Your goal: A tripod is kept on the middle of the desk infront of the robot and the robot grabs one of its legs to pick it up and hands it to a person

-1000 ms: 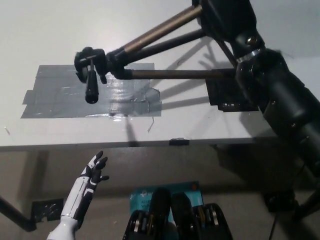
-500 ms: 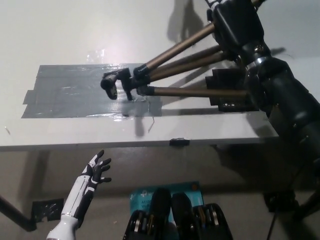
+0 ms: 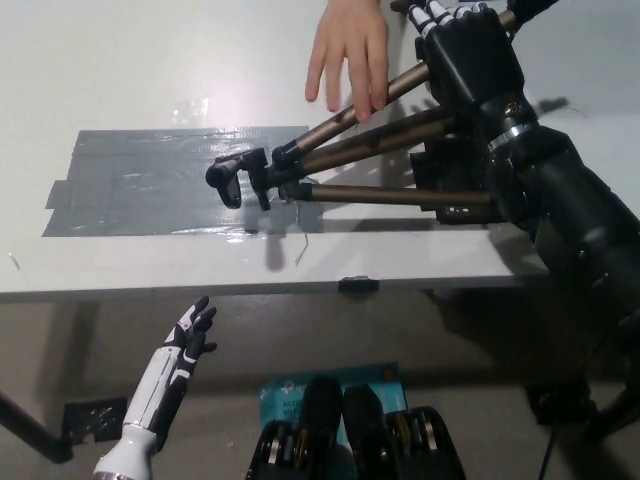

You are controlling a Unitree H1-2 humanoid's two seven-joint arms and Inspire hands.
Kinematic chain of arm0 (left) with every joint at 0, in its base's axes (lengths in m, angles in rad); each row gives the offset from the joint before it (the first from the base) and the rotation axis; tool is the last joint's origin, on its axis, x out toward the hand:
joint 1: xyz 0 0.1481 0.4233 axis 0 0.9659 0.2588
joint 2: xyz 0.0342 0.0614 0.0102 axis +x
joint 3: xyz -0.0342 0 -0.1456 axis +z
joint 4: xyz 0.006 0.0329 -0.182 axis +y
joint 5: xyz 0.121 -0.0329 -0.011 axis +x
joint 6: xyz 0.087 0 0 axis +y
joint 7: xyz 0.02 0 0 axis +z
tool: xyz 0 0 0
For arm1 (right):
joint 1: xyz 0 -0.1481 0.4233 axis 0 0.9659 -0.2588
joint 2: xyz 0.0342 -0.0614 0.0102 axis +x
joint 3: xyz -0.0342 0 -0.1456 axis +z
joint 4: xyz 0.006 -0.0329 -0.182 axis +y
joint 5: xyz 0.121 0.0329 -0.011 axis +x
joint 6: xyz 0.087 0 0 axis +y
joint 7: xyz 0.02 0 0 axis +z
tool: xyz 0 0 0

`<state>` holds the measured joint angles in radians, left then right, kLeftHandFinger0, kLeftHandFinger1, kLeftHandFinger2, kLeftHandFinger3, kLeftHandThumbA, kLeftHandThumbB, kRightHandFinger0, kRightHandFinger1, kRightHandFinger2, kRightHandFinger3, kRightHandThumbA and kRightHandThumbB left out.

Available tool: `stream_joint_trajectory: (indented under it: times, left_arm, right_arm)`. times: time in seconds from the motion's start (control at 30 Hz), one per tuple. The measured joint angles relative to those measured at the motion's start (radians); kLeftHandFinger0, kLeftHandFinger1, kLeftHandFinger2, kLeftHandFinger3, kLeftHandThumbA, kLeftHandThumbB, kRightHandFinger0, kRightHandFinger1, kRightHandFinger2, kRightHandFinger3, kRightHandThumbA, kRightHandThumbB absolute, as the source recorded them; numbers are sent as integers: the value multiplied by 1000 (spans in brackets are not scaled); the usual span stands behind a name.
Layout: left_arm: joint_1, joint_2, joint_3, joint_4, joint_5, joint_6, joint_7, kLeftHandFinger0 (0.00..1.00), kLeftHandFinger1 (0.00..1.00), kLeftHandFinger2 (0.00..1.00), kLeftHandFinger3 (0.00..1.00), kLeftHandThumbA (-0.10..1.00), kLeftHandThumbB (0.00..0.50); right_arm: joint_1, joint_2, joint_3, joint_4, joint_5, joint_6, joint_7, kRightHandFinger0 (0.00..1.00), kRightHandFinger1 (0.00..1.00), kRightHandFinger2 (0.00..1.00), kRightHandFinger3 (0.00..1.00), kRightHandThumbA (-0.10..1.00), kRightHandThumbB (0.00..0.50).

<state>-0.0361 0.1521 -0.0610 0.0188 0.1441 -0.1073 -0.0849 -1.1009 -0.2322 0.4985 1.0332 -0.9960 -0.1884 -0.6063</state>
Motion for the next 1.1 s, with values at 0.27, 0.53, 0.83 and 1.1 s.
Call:
stream_joint_trajectory:
  times: [0.27,0.53,0.83,1.1]
  left_arm:
    - [0,0,-2,0,0,-3,0,1000,1000,1000,1000,1000,81]
    - [0,0,-2,1,1,-5,0,1000,1000,1000,1000,1000,74]
    - [0,0,-2,13,0,-3,0,1000,1000,1000,1000,1000,91]
    - [0,0,-1,16,-1,-3,0,999,1000,1000,1000,1000,67]
  right_arm:
    - [-7,0,-20,-3,6,1,-9,20,458,854,826,-79,182]
    - [-1,-11,-55,-164,43,37,89,1000,1000,1000,1000,758,500]
    - [104,-25,-66,-412,132,77,282,1000,1000,1000,1000,819,500]
    - [214,-61,-66,-682,241,124,442,1000,1000,1000,1000,950,500]
